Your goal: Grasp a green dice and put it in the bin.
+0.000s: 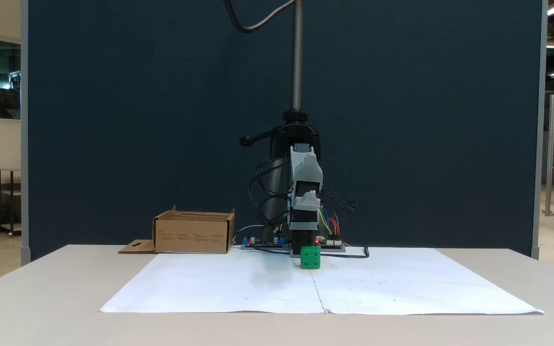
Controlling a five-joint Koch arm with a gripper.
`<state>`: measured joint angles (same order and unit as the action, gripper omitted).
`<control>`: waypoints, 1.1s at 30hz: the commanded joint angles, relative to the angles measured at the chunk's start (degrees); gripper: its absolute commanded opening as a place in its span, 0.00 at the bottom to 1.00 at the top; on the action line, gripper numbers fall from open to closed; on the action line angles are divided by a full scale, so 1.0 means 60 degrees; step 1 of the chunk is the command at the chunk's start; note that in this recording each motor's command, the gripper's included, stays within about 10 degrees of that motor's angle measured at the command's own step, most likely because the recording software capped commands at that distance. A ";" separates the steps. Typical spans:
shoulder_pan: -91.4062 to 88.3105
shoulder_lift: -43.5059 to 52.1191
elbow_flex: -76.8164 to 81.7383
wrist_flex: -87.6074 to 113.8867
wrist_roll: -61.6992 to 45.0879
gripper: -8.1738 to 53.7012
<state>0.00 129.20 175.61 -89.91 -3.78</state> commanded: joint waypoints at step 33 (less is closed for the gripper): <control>0.0425 0.1069 0.0615 0.2959 0.0015 0.83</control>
<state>1.32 129.29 175.61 -71.46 -3.78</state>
